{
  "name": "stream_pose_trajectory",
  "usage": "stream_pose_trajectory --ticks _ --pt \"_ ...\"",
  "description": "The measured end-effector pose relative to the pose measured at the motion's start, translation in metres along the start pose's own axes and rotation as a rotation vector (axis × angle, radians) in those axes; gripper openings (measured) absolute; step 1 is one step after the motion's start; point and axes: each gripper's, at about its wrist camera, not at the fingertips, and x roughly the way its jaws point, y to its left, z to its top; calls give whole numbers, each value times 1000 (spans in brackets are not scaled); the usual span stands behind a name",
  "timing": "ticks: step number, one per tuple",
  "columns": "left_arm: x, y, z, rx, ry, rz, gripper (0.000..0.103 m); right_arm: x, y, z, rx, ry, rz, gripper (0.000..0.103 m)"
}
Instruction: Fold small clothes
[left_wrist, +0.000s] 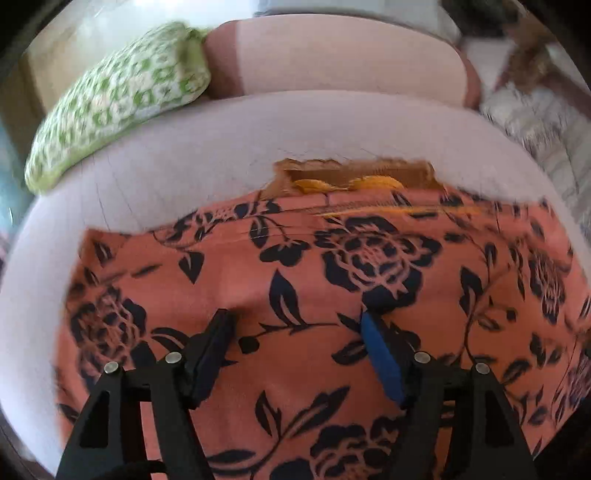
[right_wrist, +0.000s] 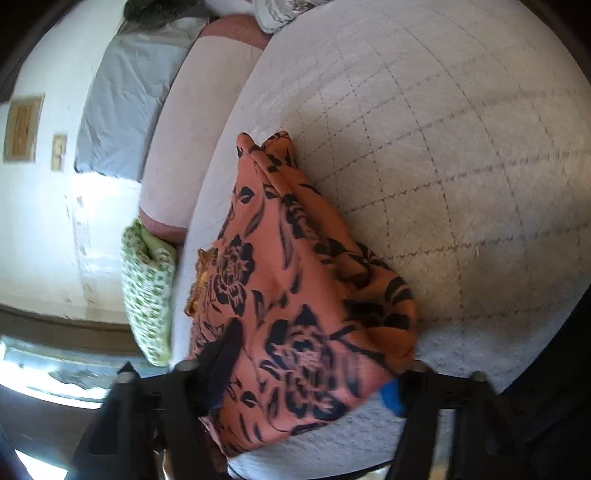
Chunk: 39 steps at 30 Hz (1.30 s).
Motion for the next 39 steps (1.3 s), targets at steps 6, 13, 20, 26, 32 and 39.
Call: stream_pose_trajectory --ticks 6,13,20,26,32,39 --pt "-52 12 -21 -56 -126 -76 79 1 9 3 -55 -7 -47 47" --pt "-29 9 -29 -34 -7 -106 80 6 37 8 -137 -11 -68 15" --pt "-132 115 -55 -351 -258 -131 77 -10 205 -56 -619 -88 -37 13" --pt "-189 234 -126 -638 -340 -52 77 51 305 -178 -924 65 74 13" --pt "-175 274 -184 -762 -235 -16 77 208 264 -266 -957 454 -83 14" --pt "-170 261 -190 -718 -230 -38 77 187 277 -267 -995 410 6 16"
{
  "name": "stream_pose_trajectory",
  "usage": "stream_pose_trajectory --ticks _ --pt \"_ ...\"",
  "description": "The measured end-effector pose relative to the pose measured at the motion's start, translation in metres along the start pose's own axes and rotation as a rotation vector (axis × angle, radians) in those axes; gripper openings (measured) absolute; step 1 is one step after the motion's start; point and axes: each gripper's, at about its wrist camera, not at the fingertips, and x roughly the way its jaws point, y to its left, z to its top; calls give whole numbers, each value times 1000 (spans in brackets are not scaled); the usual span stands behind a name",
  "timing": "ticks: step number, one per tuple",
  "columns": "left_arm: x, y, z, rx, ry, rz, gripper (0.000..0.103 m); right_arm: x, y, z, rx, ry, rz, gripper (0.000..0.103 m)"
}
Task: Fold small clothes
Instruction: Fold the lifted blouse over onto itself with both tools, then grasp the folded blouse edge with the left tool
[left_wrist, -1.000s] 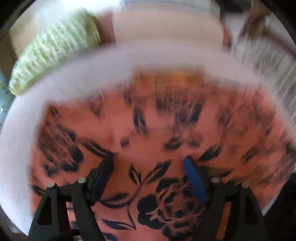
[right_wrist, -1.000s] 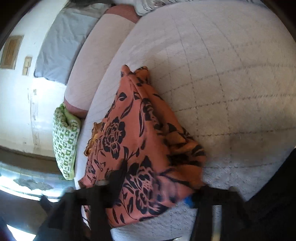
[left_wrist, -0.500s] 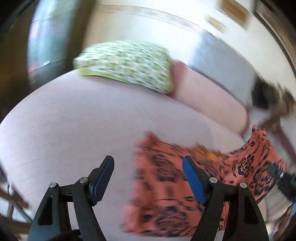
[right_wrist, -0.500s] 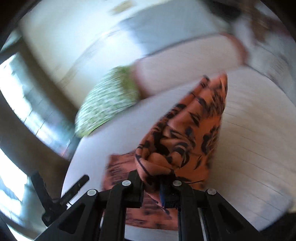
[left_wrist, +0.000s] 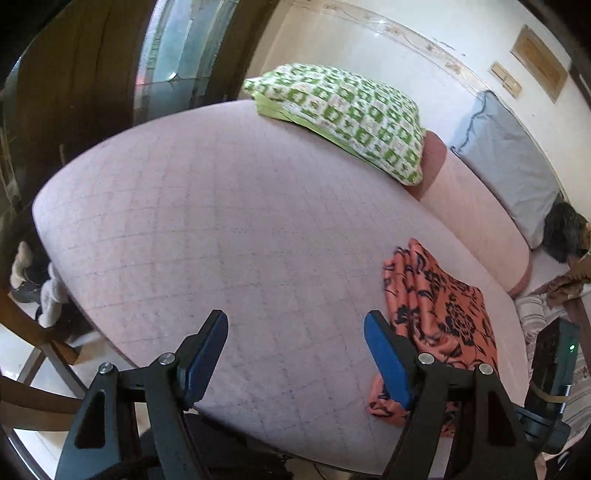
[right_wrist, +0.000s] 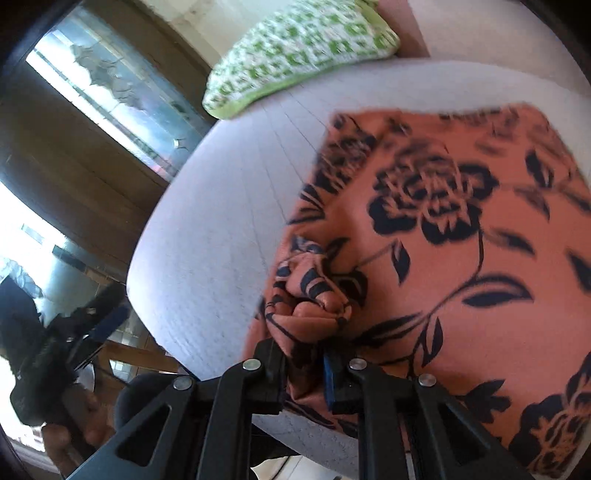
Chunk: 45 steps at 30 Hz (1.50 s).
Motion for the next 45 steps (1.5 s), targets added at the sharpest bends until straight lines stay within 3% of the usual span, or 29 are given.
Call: stream_pose_trajectory --ticks 6,9,13,15,17,18,20,24,27,29,31,32,35,36,39,41,45 --pt "1 -18 -2 47 12 -37 77 -5 9 4 -19 -20 4 12" --pt "-4 -21 -3 45 11 -58 77 -30 33 1 -127 -38 11 13" --pt "4 -24 -3 24 50 -69 77 18 25 -22 -175 128 -42 26" --pt "5 -26 -5 7 77 -101 77 4 13 -28 -118 52 39 31" --pt "7 -31 -8 -3 102 -123 77 -25 -4 -30 -34 -10 150 58" --pt "8 -36 -11 -4 118 -140 77 -37 -12 -30 -5 -47 155 73" --pt "9 -49 -18 20 139 -171 77 -63 -35 -34 74 -123 169 74" --pt "21 -88 -40 88 204 -185 77 -87 -84 -53 257 -172 208 74" --pt "30 -113 -56 165 211 -151 77 -97 -107 -67 322 -206 224 74" --pt "43 -118 -61 164 248 -141 70 -102 -117 -67 340 -218 235 74" --pt "52 -121 -62 159 280 -133 17 -103 -119 -66 343 -227 246 74" --pt "52 -120 -61 140 286 -132 17 -105 -121 -67 343 -226 250 74" --pt "25 -121 -54 154 173 -143 15 -111 -124 -72 338 -234 254 74" --pt "23 -116 -54 132 172 -139 15 -109 -126 -72 339 -233 253 74" --pt "67 -82 -72 10 341 -90 15 -103 -133 -72 375 -224 268 74" --pt "65 -77 -72 -27 326 -115 15 -103 -136 -71 397 -215 277 74" --pt "56 -84 -65 19 312 -109 17 -112 -140 -68 410 -257 263 76"
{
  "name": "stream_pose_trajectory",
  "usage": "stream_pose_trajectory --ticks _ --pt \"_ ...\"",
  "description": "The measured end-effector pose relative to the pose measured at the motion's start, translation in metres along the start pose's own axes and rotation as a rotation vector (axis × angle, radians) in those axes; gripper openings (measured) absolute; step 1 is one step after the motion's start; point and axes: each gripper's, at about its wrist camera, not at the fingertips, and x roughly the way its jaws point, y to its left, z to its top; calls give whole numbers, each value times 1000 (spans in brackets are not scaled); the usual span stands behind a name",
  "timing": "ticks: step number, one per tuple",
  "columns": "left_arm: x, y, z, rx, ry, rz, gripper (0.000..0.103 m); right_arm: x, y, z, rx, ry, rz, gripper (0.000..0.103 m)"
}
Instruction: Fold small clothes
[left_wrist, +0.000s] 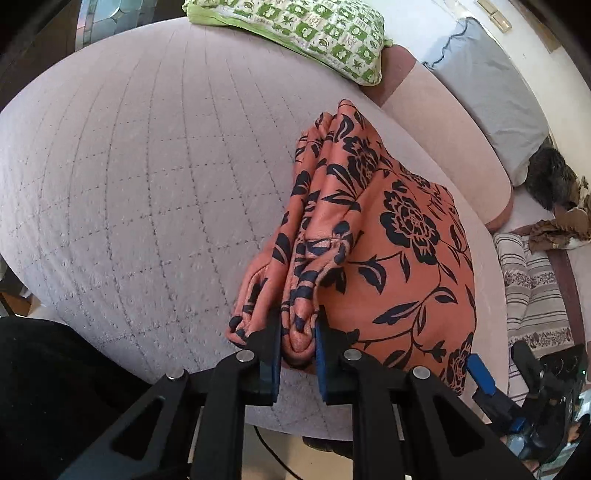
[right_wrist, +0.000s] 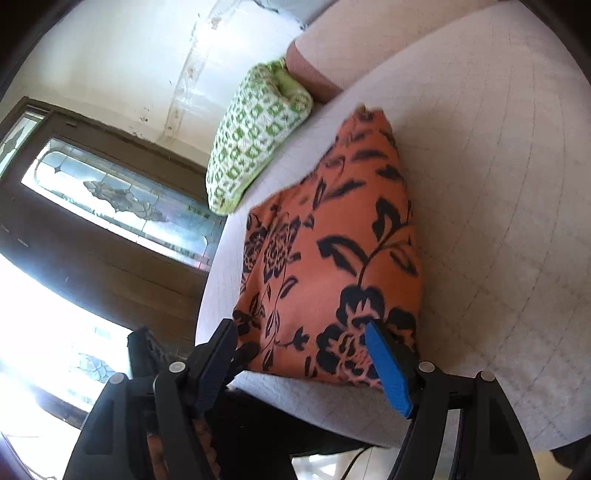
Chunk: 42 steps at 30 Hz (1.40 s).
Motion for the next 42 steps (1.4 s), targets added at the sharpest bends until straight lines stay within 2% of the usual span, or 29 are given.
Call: stream_pose_trajectory --ticks 3,5,7,8,9,11,14,16,17,18,19,20,22,23,24,27,30,34,37,39,40,42 --pt "-10 0 4 10 25 -19 22 -6 -5 4 19 -25 -13 76" --pt "-32 -7 12 56 -27 -23 37 -9 -9 5 27 -34 -19 76" --pt "-53 -20 29 118 -124 -3 75 -11 -13 5 39 -42 -24 77" --pt "-59 -29 40 161 -174 4 81 -10 -15 5 46 -42 -23 77" --pt "-58 -38 56 216 -207 -3 82 -10 -16 5 48 -39 -21 77" --pt "-35 -50 88 267 -160 -12 82 -8 -16 5 43 -34 -21 77" --pt "23 -60 137 245 -16 -31 82 -7 -12 8 18 -33 -23 77" --pt "42 -63 152 227 28 -56 82 -9 -10 9 0 -42 -30 77" --pt "53 -62 158 226 55 -59 76 -9 -9 10 -6 -48 -33 77" --pt "63 -58 162 224 88 -52 26 -10 -9 11 -10 -49 -37 77" --pt "70 -57 163 233 130 -31 8 -11 -10 12 -11 -51 -43 77" --pt "68 -52 163 248 130 -46 8 -12 -12 13 -7 -54 -46 77" --pt "55 -49 158 354 78 -43 9 -13 -19 15 8 -58 -54 77" --pt "55 -45 155 383 78 -40 9 -12 -24 16 24 -57 -62 77" --pt "65 -35 154 382 108 -8 12 -10 -29 17 46 -52 -66 77" --pt "60 -28 154 372 91 -45 12 -5 -35 21 86 -38 -55 77" --pt "51 -40 148 459 49 8 20 -5 -30 28 58 -37 -63 78" --pt "36 -35 145 446 28 25 44 -4 -32 34 70 -8 -54 80" --pt "4 -31 138 428 -25 13 46 4 -36 37 78 46 -45 80" --pt "-28 -27 123 424 -73 -9 48 9 -36 38 81 68 -27 80" --pt "-38 -30 116 424 -92 -23 52 12 -38 39 101 89 -4 80" --pt "-56 -38 92 460 -115 -66 55 17 -41 38 134 117 30 80"
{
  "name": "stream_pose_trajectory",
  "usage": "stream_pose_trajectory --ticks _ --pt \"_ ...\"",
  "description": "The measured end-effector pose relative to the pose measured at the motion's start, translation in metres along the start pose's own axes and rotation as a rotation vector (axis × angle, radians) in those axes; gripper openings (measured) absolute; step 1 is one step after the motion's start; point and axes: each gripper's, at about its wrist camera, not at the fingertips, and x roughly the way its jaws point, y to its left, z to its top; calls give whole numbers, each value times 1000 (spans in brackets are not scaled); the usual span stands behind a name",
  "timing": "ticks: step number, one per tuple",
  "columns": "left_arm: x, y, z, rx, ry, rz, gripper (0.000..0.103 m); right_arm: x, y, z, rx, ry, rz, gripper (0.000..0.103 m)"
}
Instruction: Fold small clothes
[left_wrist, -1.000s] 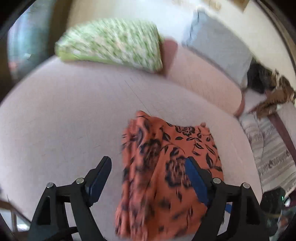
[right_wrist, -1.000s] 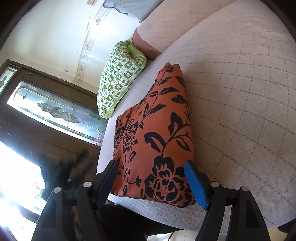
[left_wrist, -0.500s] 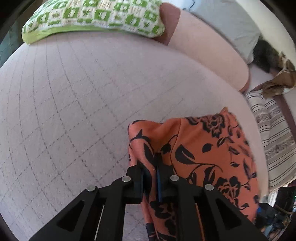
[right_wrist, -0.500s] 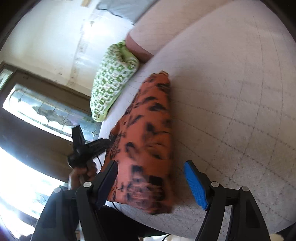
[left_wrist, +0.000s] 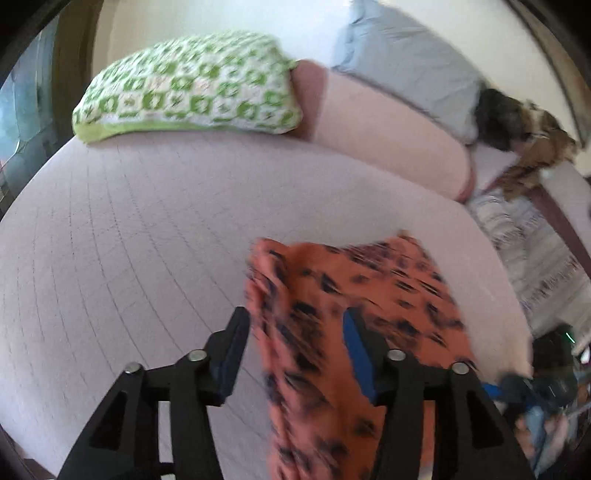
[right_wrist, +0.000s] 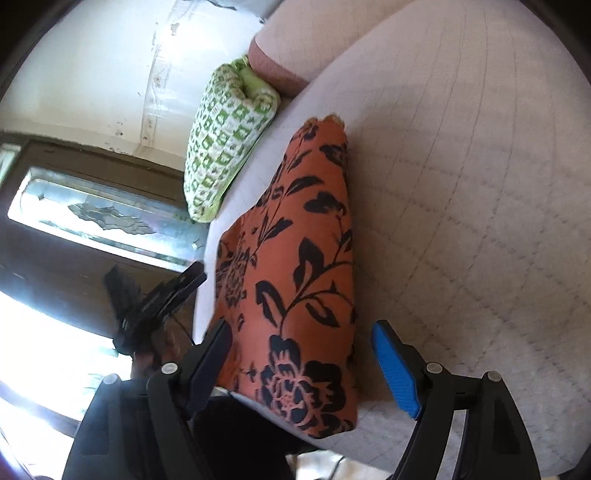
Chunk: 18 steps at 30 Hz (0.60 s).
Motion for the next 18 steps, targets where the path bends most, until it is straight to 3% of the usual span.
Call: stream_pose_trajectory --ticks 4,9,11,13,16,18 --pt "23 -38 -22 57 42 -63 55 20 -9 2 67 72 9 80" --pt "66 -37 -40 49 132 -3 52 25 -18 7 177 24 83 79" --pt "70 -39 -43 70 124 10 51 30 -17 4 138 13 15 44" --pt "69 -42 -43 96 130 19 49 37 -29 -7 154 32 -43 32" --pt "70 -42 -42 94 126 17 49 35 -25 -7 139 35 -54 33" --pt "70 -40 -42 82 122 9 49 31 -10 -1 90 33 -33 43"
